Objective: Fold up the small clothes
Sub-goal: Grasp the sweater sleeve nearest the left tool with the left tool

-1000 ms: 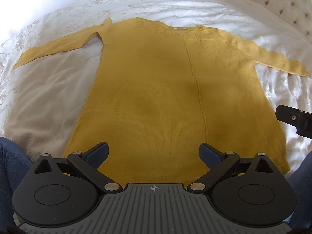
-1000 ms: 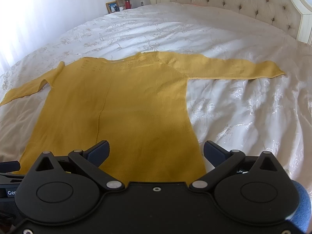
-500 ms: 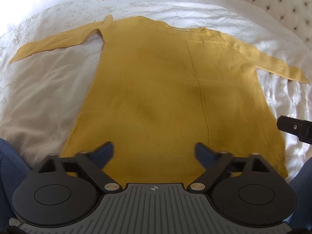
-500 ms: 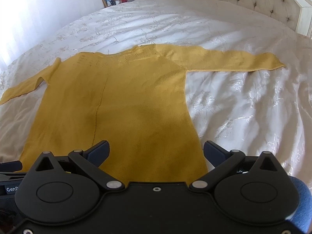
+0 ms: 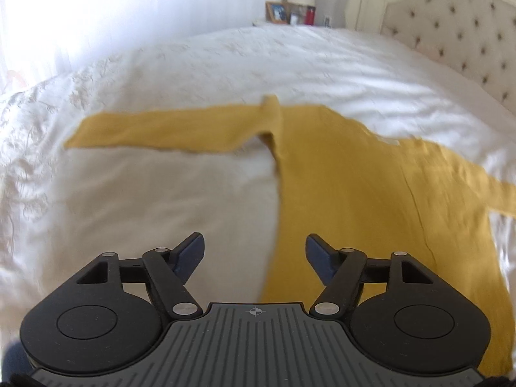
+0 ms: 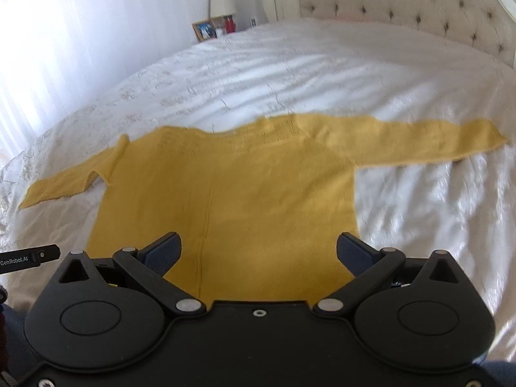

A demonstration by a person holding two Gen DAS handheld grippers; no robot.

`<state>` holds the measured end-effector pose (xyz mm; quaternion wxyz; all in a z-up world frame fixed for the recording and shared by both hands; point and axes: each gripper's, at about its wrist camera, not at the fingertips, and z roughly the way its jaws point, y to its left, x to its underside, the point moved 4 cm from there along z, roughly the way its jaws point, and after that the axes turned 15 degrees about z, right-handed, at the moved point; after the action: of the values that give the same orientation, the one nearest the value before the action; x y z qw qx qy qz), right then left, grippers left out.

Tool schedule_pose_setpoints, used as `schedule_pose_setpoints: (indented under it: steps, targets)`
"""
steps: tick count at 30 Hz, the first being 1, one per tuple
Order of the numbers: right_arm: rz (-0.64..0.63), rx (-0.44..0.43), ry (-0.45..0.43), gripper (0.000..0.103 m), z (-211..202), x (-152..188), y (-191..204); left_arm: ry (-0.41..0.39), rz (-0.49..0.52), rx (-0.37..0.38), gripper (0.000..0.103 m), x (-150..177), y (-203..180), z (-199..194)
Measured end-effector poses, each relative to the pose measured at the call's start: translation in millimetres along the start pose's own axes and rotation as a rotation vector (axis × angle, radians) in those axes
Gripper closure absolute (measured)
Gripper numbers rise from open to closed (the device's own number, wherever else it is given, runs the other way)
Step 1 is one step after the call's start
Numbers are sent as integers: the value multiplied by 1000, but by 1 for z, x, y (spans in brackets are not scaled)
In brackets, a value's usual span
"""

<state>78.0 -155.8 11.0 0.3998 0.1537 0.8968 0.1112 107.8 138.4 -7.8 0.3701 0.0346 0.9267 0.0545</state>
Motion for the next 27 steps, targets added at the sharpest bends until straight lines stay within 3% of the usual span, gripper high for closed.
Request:
schedule_pose_setpoints:
  steps: [5,8,9,12,14,18,23,27]
  targets:
    - [-97,-65,-161,1,16,-23,36,-58,-71,-39,35,-17,55,20]
    - [-147,-87,-185,2,33,-28,52,-53,-65,-122,35,-28,88,35]
    - [-157,-104,-186,6,39,-28,56,-42,-70,-144,35,-30,100,42]
    - [-171,-127,-139,25,64,-27,66,-4,-114,-158,35,-32,138,66]
    - [-159,-147,-90,29,79,-24,68,15,-144,-156,35,-33,160,81]
    - [-88,-202,-30,29,101,-20,64,39,-202,-169,35,-29,198,105]
    - [-50,-189,14,29,123,-15,63,52,-351,-142,35,-22,233,137]
    - [-80,-173,24,28,131,-13,63,38,-362,-162,35,-27,244,153]
